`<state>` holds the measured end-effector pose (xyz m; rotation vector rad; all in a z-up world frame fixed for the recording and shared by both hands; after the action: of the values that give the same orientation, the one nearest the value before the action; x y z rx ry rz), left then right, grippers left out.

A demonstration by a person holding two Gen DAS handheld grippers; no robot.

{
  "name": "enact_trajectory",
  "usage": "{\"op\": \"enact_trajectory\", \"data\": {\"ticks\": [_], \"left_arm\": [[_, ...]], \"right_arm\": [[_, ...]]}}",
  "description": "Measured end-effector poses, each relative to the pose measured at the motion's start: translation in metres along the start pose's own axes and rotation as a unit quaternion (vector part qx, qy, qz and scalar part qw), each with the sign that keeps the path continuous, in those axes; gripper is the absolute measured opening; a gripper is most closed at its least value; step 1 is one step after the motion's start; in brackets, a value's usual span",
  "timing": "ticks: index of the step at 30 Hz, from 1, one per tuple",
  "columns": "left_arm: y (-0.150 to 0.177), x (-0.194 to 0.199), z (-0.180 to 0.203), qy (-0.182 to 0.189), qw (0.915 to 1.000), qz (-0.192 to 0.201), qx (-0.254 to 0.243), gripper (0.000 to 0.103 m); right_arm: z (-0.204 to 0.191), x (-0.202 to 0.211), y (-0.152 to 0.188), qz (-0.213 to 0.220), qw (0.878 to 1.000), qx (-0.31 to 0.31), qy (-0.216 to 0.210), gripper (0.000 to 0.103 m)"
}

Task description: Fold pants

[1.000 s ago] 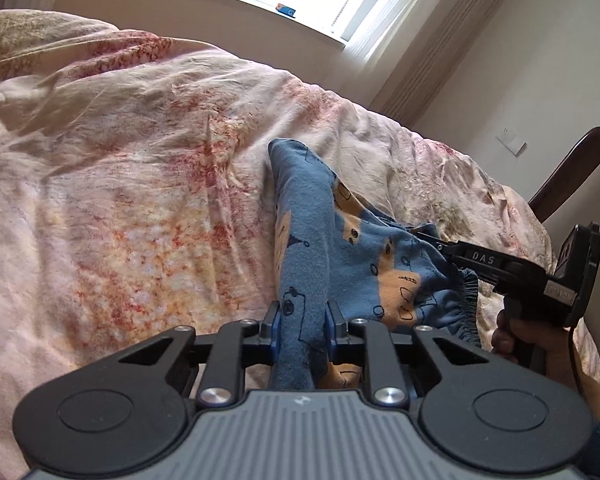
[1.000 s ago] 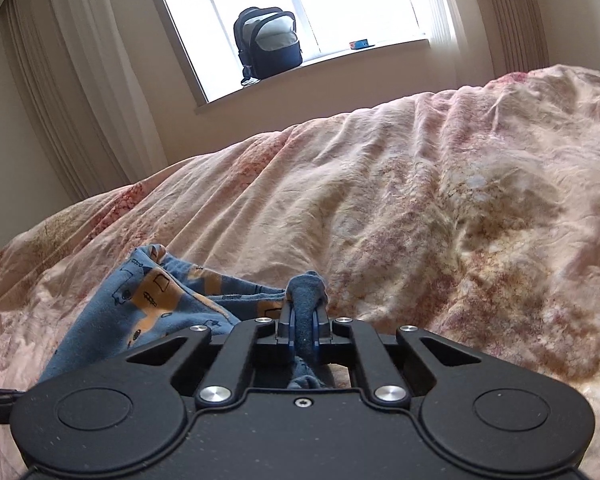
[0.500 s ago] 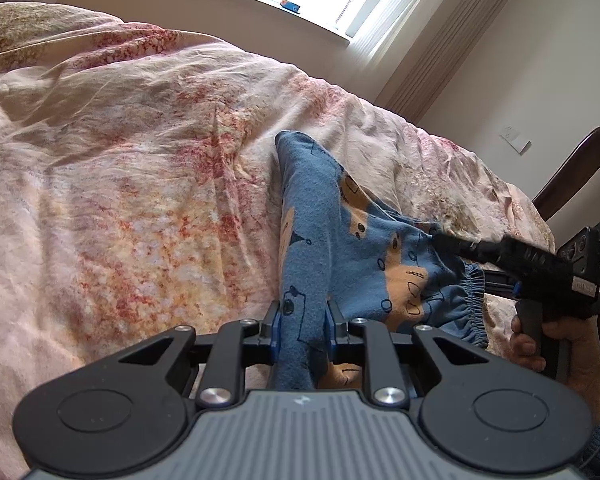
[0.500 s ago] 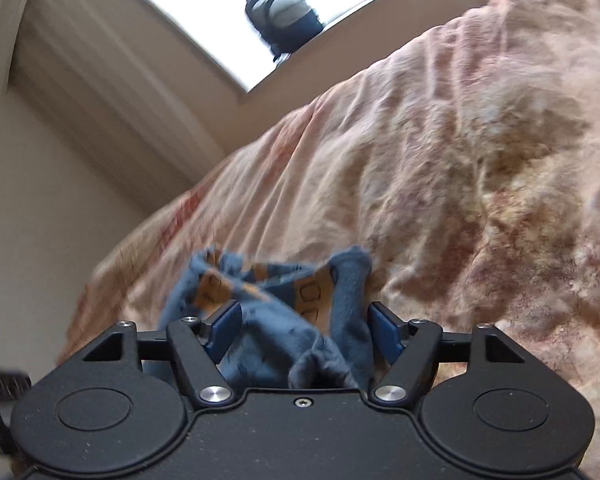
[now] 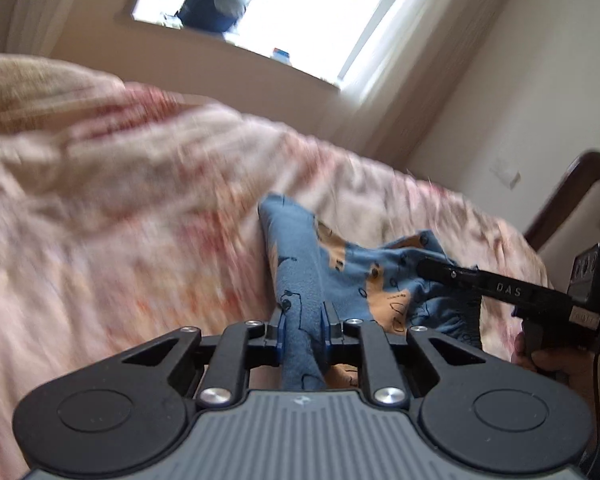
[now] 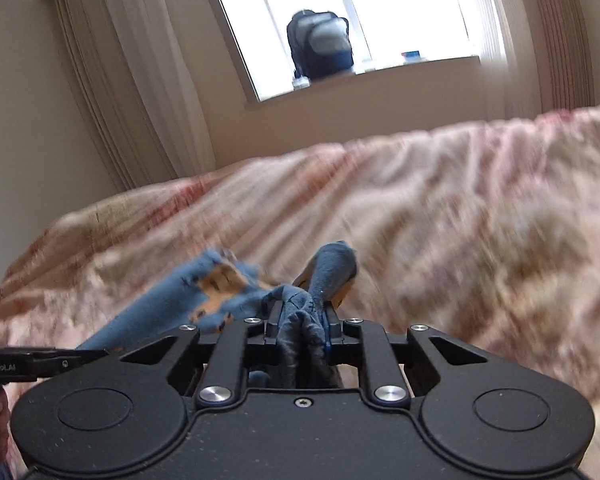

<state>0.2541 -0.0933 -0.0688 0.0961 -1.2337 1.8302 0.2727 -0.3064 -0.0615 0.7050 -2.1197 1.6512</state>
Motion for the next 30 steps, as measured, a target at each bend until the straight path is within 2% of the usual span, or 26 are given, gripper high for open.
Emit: {"op": "enact_trajectory", "data": {"ticks": [6, 8, 12, 14, 16, 17, 18, 19, 20, 22, 23, 24, 28, 30], "left_arm": [[-0.035, 0.013, -0.038, -0.044, 0.997, 0.063, 0.004, 0.018], [-0.033, 0.007, -0.053, -0.061, 0.9964, 0.057, 0.007, 0.018], [-0.011, -0.013, -0.076, -0.082, 0.9958, 0.01, 0.039, 0.019], [-0.006, -0.012, -0.077, -0.088, 0.9956, 0.005, 0.029, 0.023], [-0.008, -0.009, -0.074, -0.099, 0.995, 0.008, 0.013, 0.028], [-0.009, -0.006, -0.072, -0.104, 0.9944, 0.01, 0.01, 0.038], [-0.011, -0.003, -0.071, -0.106, 0.9943, 0.012, 0.01, 0.052], [-0.012, 0.001, -0.069, -0.107, 0.994, 0.016, 0.012, 0.06], [-0.012, 0.008, -0.067, -0.111, 0.9935, 0.022, 0.016, 0.071], [-0.015, 0.022, -0.061, -0.113, 0.9928, 0.035, 0.019, 0.08], [-0.016, 0.029, -0.057, -0.115, 0.9925, 0.038, 0.017, 0.089], [-0.018, 0.035, -0.052, -0.118, 0.9919, 0.043, 0.013, 0.096], [-0.027, 0.062, -0.025, -0.139, 0.9873, 0.073, -0.023, 0.103], [-0.027, 0.076, -0.012, -0.151, 0.9844, 0.078, -0.046, 0.103]], "right_arm": [[-0.05, -0.038, -0.043, 0.023, 0.998, 0.042, -0.029, 0.018], [-0.06, -0.055, -0.043, 0.018, 0.998, 0.046, -0.031, 0.018], [-0.056, -0.088, -0.015, -0.02, 0.998, 0.055, -0.005, 0.019], [-0.046, -0.092, -0.002, -0.028, 0.999, 0.044, 0.006, 0.023], [-0.04, -0.087, 0.001, -0.022, 0.999, 0.026, 0.013, 0.038], [-0.038, -0.082, 0.0, -0.016, 0.999, 0.022, 0.02, 0.041], [-0.037, -0.076, -0.002, -0.009, 0.999, 0.023, 0.027, 0.05], [-0.037, -0.068, -0.004, 0.0, 0.999, 0.027, 0.03, 0.06], [-0.038, -0.059, -0.006, 0.01, 0.999, 0.03, 0.033, 0.064], [-0.043, -0.038, -0.011, 0.03, 0.998, 0.035, 0.034, 0.075], [-0.046, -0.027, -0.014, 0.041, 0.998, 0.036, 0.034, 0.079], [-0.05, -0.014, -0.016, 0.052, 0.997, 0.036, 0.037, 0.087], [-0.069, 0.037, -0.019, 0.092, 0.994, 0.041, 0.041, 0.101], [-0.079, 0.062, -0.017, 0.109, 0.992, 0.052, 0.043, 0.102]]}}
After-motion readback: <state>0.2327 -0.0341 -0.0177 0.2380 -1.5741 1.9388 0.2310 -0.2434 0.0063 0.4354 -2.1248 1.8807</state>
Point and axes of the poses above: each gripper's, at about its wrist camera, not at the fingertips, and x roughly against the way its jaws point, z to its right, y to its underside, the point moved 10 cm from there along -x, roughly the way its jaws point, and after that the axes turned 8 degrees about y, right-handed, at the moved point
